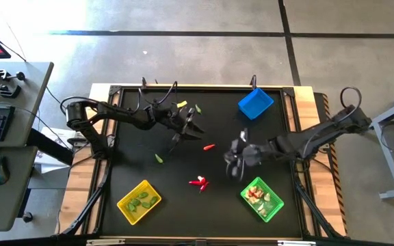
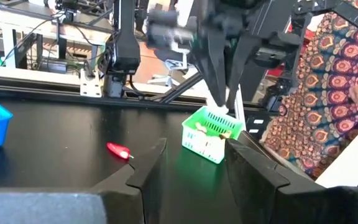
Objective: Sort produce into baskets
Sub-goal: Put the red mushroom into the green bin
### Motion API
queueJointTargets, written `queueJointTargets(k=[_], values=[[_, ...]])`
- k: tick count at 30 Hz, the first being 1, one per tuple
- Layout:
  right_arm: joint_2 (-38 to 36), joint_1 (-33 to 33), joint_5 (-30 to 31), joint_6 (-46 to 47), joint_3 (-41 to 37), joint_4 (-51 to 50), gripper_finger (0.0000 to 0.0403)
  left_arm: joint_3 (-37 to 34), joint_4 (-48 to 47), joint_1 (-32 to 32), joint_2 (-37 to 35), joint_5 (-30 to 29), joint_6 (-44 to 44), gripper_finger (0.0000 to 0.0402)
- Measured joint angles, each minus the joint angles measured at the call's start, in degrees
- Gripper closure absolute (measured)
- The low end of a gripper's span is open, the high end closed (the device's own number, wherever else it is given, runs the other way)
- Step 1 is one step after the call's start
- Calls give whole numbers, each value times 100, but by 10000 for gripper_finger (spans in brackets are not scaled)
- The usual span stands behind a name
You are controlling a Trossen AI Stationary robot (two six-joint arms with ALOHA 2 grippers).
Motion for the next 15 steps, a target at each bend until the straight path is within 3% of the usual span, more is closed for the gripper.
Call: queueJointTargets(k=[4,8,15], values=[[-7,721,-290,2119,107,-1319,400,0,7,-1,0,-24,68,255],[40,1396,-760,3798,99,-1766,400,0,11,-2,0,-24,96,255],[479,2073,-1332,5330,92,-2160,400,0,11,-2,0,-44,96,255]])
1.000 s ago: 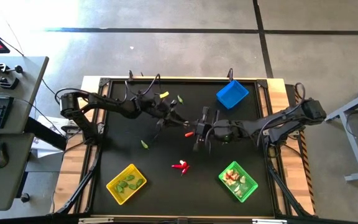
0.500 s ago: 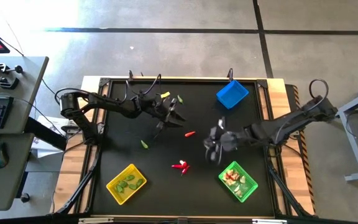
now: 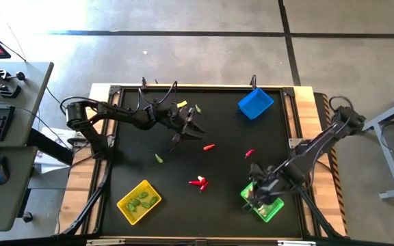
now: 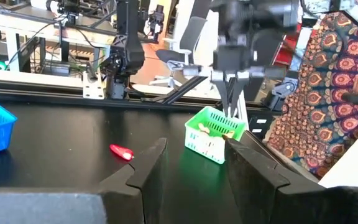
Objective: Sort produce into baskets
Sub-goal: Put the red mushroom into the green bin
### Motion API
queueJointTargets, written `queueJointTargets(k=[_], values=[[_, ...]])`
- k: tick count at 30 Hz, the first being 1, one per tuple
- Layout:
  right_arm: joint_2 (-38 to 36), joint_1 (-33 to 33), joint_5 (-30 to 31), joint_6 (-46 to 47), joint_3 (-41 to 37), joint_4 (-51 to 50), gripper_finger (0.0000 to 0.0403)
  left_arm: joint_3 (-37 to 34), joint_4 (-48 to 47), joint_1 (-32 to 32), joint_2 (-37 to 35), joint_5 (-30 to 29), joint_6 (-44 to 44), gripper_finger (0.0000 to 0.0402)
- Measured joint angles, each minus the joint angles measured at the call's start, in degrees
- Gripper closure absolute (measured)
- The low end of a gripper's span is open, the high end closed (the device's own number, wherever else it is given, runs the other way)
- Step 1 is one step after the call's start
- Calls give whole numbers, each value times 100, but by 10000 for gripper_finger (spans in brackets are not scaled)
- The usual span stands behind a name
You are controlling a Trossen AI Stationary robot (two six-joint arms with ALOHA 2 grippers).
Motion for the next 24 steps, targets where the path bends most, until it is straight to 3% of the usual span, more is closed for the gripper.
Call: queueJointTargets(k=[5,15,21,24], values=[[485,160,-661,125,-4,124,400,0,14,2,0,-2,1,255],[1228,-90,-1154,-132,-7,123,398,0,33,24,0,-4,136,255],[1330,-236,-1371,-171,-7,124,356,-7,21,77,0,-13,171,259],[1280,-244,-1382,-175,-7,77,324,-183,219,47,0,-566,332,279]])
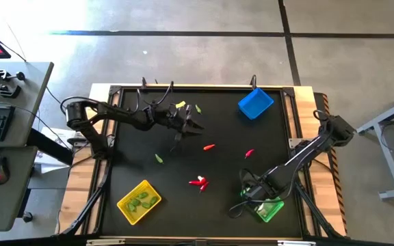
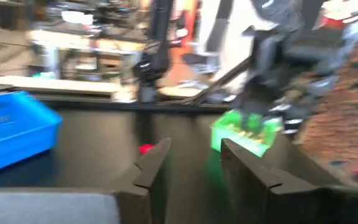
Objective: Sort produce into baskets
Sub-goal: Put the red mushroom into the green bin
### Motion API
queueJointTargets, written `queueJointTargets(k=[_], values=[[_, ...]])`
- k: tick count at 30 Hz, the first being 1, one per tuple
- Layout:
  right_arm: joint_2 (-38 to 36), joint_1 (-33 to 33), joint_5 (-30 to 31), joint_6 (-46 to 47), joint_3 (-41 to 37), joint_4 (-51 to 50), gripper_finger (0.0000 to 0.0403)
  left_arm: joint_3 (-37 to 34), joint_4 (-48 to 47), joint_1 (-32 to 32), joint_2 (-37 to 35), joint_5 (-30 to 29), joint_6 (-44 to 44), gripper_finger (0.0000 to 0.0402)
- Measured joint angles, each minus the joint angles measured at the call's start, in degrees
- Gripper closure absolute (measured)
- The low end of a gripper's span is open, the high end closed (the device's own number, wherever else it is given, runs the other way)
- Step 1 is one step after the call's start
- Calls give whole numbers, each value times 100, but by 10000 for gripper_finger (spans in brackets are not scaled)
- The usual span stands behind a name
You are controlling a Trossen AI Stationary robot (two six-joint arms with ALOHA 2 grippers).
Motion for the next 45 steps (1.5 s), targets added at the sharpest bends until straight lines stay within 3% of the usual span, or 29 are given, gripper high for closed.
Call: queueJointTargets(k=[6,12,23,27,31,39,45], values=[[-205,-132,24,-52,3,-170,272,-380,294,-19,-20,-414,351,348],[-529,-577,641,-720,10,222,264,-688,925,-6,-26,-477,415,398],[-61,-1260,2257,-3076,9,2229,265,-1551,2355,-30,-28,-635,374,401],[445,-1479,2048,-3633,5,3217,261,-1614,2349,-28,-28,-780,358,401],[798,-1588,1833,-3813,4,3922,232,-1668,2355,-44,-28,-778,361,401],[1259,-1708,1869,-3914,4,4510,161,-1671,2363,-47,-28,-766,367,401],[1540,-1796,1908,-4228,4,4764,154,-1671,2363,-47,-31,-765,363,401]])
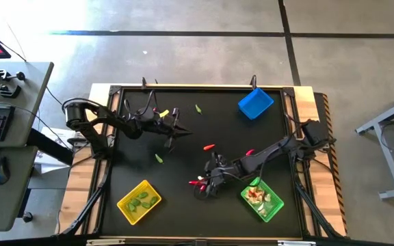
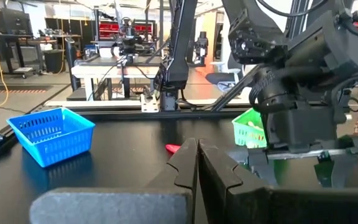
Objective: Sort produce into baskets
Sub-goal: Put the red mushroom into the green bin
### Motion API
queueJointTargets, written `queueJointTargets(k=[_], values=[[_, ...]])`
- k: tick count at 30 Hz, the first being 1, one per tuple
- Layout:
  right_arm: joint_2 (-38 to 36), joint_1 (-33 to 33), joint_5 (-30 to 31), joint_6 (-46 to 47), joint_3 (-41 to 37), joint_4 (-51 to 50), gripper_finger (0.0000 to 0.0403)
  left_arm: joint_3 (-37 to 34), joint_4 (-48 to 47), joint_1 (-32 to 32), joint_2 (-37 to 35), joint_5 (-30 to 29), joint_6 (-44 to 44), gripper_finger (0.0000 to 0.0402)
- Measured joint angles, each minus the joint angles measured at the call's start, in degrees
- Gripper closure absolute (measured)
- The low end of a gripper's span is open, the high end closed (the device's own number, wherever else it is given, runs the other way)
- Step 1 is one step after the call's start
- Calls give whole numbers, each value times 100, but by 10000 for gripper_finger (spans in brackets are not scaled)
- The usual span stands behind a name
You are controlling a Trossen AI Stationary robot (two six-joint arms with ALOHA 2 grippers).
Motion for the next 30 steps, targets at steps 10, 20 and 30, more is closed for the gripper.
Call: queueJointTargets(k=[10,20,30], values=[[247,-55,-12,-62,0,302,192,0,-4,0,0,0,0,401],[344,-161,-350,-105,2,293,278,1,-7,0,0,0,2,401],[-804,-223,-447,-112,1,-1259,369,2,4,0,-1,2,-48,401]])
